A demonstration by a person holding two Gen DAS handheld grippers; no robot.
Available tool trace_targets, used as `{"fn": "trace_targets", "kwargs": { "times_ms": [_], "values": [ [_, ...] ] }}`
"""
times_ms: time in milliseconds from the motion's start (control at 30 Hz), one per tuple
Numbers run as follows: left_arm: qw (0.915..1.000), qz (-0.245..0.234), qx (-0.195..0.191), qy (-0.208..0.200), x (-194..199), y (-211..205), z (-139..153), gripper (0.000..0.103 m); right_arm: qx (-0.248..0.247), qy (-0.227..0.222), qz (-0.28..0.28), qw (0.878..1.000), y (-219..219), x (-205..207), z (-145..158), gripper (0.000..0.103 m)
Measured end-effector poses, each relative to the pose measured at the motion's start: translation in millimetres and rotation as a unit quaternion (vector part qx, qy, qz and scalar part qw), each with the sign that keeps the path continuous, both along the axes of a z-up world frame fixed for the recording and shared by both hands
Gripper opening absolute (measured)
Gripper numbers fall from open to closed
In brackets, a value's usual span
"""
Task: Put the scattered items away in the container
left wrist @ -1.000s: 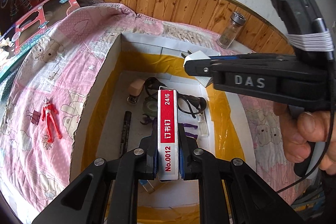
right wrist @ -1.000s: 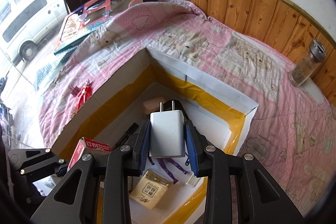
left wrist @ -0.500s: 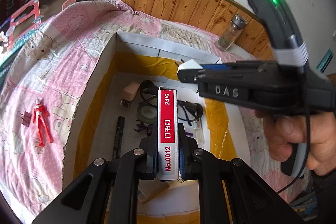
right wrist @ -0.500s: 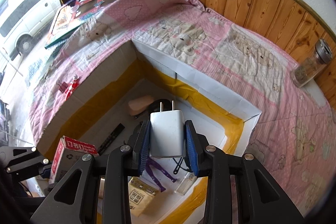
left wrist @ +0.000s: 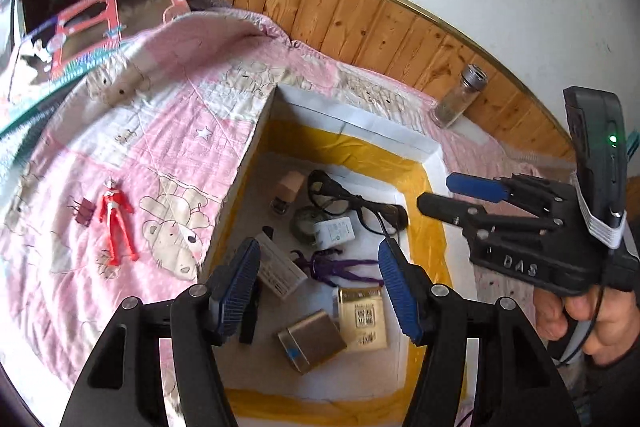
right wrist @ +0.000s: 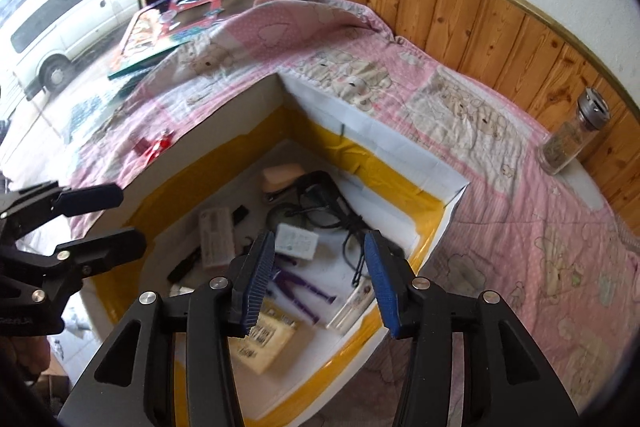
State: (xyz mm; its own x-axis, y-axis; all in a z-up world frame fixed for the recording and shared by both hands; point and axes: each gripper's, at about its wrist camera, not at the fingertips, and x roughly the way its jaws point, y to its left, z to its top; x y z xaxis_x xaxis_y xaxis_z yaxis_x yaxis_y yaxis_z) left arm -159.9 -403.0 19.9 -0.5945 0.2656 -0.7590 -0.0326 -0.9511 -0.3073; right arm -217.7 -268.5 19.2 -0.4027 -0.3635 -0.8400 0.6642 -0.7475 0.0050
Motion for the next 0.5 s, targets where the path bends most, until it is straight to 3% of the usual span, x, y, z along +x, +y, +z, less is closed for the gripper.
{"fn": "trace_targets", "kwargs": {
  "times_ms": [200,500],
  "values": [
    [0.9987,-0.016,-0.048,0.006,32,28,4,0.064,0.023,0.001,0.016,1.0,3,45,-3,0.05],
    [0.999,-0.004,-0.043,0.013,81,34,13,0.064,0.009,-0.026,0.011,1.0,14,96,1,0.05]
  ]
}}
